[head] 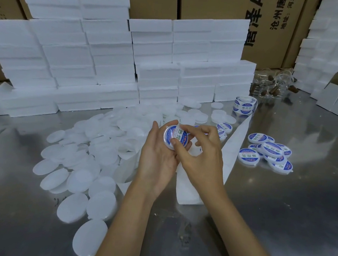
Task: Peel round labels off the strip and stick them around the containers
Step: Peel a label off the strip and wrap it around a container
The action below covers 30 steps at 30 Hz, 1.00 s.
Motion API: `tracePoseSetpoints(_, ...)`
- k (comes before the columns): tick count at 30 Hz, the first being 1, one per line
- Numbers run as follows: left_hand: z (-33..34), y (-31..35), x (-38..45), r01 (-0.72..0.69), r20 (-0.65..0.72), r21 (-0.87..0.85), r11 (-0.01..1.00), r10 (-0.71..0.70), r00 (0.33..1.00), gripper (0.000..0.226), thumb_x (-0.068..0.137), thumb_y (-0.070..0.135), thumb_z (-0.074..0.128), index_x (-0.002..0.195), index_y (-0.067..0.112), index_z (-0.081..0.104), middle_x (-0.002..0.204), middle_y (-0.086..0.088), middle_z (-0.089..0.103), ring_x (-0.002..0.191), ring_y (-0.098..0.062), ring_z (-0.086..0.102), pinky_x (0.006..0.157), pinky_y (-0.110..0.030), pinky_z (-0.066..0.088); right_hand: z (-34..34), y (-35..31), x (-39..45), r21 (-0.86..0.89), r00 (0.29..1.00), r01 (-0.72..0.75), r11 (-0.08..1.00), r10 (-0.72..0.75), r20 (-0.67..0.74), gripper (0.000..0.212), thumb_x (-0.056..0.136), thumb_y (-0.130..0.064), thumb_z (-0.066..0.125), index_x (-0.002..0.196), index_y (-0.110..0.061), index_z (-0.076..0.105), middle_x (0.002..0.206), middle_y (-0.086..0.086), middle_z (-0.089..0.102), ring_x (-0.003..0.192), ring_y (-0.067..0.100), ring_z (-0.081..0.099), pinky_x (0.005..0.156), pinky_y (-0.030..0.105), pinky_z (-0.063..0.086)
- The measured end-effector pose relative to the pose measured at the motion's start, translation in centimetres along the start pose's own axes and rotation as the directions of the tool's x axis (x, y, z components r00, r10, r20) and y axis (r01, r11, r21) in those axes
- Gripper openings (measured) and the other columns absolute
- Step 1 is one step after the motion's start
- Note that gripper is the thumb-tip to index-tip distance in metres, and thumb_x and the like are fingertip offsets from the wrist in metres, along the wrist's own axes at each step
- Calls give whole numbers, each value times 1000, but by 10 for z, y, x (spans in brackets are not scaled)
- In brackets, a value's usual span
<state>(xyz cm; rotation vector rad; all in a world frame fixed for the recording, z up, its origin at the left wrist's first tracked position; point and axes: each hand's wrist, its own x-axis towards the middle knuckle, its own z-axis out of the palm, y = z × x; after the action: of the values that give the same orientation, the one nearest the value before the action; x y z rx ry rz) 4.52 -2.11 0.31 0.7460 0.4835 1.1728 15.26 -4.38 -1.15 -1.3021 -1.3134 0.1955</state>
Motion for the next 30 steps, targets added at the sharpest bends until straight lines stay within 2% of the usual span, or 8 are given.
tracePoseSetpoints(2,1,1,-1,15,-6,-38,999,-15,1000,52,104,50,38,133,11,56,131,-18,65,126,-32,60,114,-43,40,0,0,-1,-27,999,35,999,-35,-10,43,82,-41,74,124,-38,64,114,-14,44,108,6,49,85,35,52)
tracePoseSetpoints(6,2,3,-3,21,-1,-95,995,-22,1000,59,102,52,37,138,8,50,135,-22,61,126,-34,60,117,-43,36,-2,1,1,-74,999,-37,997,39,30,87,75,-61,72,147,-45,27,120,-16,39,110,7,50,84,30,48)
tracePoseSetpoints(11,8,-1,-4,43,50,-80,996,-40,998,61,103,54,34,135,5,49,137,-23,60,134,-35,53,119,-47,31,-2,-1,-2,-257,999,-17,966,8,-35,59,66,-83,56,85,-28,49,87,-12,52,85,8,49,79,33,43)
tracePoseSetpoints(14,9,1,-5,55,86,-61,997,-49,995,62,102,56,32,132,5,50,138,-23,59,132,-36,55,109,-44,46,-4,-2,-2,-302,998,46,952,-55,-23,55,78,-79,52,67,-25,50,61,-8,47,66,11,47,69,36,43)
tracePoseSetpoints(17,10,1,-5,61,105,-32,998,-58,993,62,103,56,29,127,4,53,137,-24,59,127,-36,59,102,-43,53,-5,-3,-2,-314,995,49,948,-73,-66,53,88,-68,50,58,-24,45,50,-9,41,55,11,44,60,32,39)
tracePoseSetpoints(20,10,1,-5,68,107,6,998,-69,992,64,102,55,29,125,2,55,138,-23,59,130,-36,57,112,-45,41,-4,0,-2,-333,998,1,943,-20,-55,56,96,-60,41,56,-22,42,51,-4,50,53,16,49,53,31,37)
tracePoseSetpoints(24,12,-4,-3,63,64,59,996,-67,996,72,104,52,28,142,-6,46,138,-23,58,131,-35,55,115,-44,38,-6,4,0,-300,996,-72,951,50,-80,61,103,-47,34,51,-16,43,52,3,55,53,21,53,55,38,45)
tracePoseSetpoints(30,16,-9,0,12,15,283,959,-17,1000,69,105,53,17,123,-1,57,123,-16,70,114,-25,68,96,-31,54,-7,1,-1,-437,992,-125,891,106,-67,77,78,-86,26,46,-17,37,41,-3,41,45,9,42,48,27,23)
